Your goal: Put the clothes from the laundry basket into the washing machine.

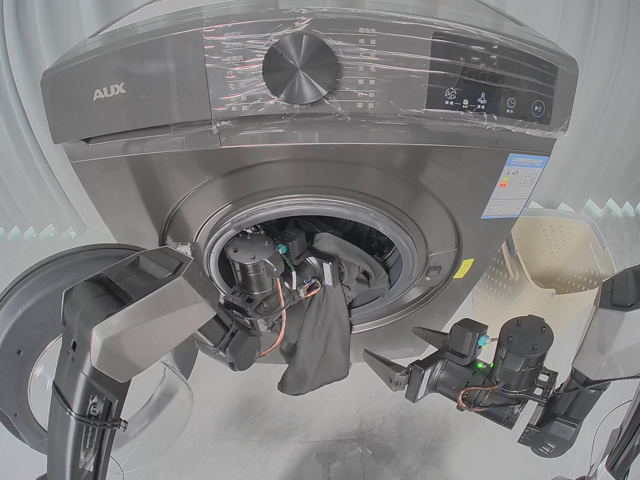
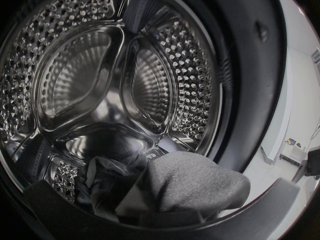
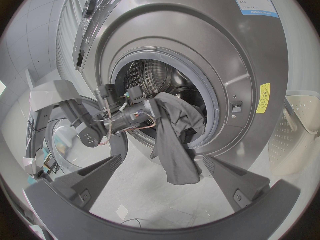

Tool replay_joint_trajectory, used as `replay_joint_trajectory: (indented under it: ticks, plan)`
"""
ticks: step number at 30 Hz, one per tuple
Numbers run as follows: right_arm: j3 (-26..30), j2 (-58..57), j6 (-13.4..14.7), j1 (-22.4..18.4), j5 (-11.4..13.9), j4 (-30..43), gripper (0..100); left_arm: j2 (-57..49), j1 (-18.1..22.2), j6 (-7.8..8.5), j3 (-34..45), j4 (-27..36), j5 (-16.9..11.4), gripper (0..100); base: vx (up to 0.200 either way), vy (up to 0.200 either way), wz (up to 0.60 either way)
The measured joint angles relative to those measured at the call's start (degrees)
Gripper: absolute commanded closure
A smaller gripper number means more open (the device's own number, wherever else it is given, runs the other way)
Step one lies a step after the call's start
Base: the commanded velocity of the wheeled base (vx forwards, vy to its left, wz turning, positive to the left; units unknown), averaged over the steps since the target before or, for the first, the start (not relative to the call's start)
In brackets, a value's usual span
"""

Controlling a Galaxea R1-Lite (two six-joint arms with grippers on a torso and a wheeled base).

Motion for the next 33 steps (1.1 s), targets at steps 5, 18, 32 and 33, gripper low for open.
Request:
replay_joint_trajectory:
  ticks: [5, 18, 32, 33]
  plan:
    - [0.0, -0.1, 0.0, 0.0, 0.0, 0.0, 0, 3.9, 0.0, -0.3, -11.7, 8.7, 0.8, 100, 0.0, 0.0, 0.0]
    - [0.1, -0.2, 0.0, 0.0, 0.0, 0.0, 0, 15.6, 1.8, -0.61, -40.7, 27.4, 10.6, 100, 0.0, 0.0, 0.0]
    - [0.1, -0.1, 0.1, -0.1, 0.0, 0.0, 0, 15.2, 2.6, -2.3, -37.9, 28.6, 12.8, 0, 0.0, 0.0, 0.0]
    - [0.1, 0.0, 0.1, -0.1, 0.0, 0.0, 0, 14.3, 2.6, -2.3, -35.9, 29.0, 12.7, 0, 0.0, 0.0, 0.0]
